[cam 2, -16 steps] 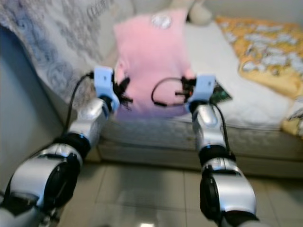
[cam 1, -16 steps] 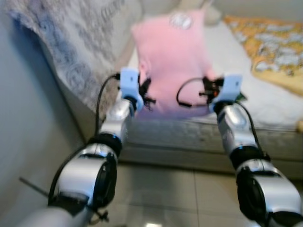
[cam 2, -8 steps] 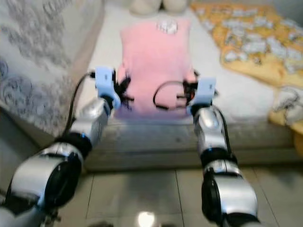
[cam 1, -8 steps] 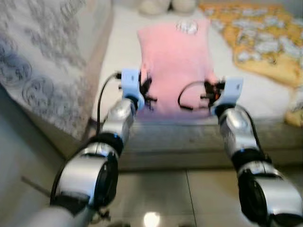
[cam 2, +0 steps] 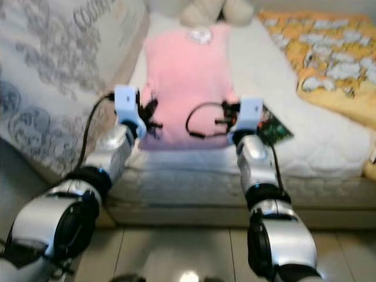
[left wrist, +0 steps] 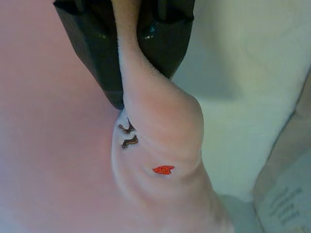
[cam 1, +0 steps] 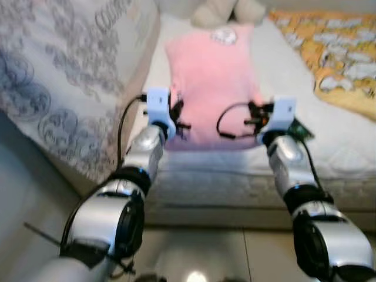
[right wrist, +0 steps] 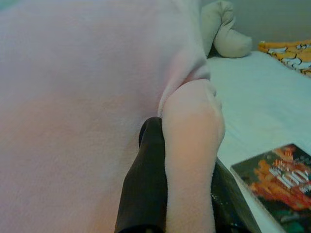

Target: Clean up the room

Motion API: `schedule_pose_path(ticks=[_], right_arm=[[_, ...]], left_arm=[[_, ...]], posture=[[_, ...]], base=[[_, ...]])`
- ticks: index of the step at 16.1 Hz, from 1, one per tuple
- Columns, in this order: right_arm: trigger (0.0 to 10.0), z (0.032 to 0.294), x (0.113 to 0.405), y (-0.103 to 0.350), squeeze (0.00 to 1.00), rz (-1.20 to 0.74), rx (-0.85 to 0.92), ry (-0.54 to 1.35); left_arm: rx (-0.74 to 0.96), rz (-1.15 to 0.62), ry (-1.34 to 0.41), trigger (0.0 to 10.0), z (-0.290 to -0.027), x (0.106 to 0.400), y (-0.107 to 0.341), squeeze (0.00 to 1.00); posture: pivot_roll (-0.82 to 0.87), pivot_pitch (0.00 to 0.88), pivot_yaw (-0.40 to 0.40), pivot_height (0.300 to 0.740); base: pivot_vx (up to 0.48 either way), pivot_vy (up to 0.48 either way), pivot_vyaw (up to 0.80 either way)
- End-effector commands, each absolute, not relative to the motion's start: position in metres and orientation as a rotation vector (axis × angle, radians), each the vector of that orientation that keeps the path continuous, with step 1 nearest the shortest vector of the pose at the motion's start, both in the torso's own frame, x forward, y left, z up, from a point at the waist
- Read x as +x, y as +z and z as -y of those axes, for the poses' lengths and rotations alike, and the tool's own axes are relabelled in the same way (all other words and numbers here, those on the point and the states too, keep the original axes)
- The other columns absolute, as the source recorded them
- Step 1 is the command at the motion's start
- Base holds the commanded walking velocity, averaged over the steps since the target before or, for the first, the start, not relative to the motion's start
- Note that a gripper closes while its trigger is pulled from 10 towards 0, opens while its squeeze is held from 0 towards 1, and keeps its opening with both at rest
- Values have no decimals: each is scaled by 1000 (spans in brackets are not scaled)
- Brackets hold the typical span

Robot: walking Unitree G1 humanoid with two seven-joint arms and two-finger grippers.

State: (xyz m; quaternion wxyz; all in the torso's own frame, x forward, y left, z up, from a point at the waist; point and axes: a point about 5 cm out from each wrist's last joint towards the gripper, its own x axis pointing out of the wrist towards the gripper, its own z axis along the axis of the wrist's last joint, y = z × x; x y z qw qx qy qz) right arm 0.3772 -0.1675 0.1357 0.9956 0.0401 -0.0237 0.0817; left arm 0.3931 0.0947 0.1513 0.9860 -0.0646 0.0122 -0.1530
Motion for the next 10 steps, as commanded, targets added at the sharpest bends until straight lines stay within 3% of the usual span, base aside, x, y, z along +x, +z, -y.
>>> schedule_pose_path(ticks=[1, 5, 8, 10], right_arm=[[10000, 163, 380, 145, 0, 86, 84, 165], [10000, 162, 381, 146, 0, 84, 72, 177], [10000, 163, 381, 145, 0, 74, 57, 166], [10000, 164, 381, 145, 0, 72, 69, 160]], left_arm=[[-128, 15, -245, 10000, -113, 399, 164, 0], [-122, 16, -247, 10000, -111, 400, 166, 0], [-113, 14, -256, 10000, -108, 400, 166, 0], [-113, 11, -256, 10000, -107, 400, 165, 0]], posture=[[-44, 0, 20, 740], [-44, 0, 17, 740], [-47, 0, 17, 740], [-47, 0, 17, 740]], base=[[401, 259, 0], [375, 298, 0], [390, 279, 440], [398, 270, 0]])
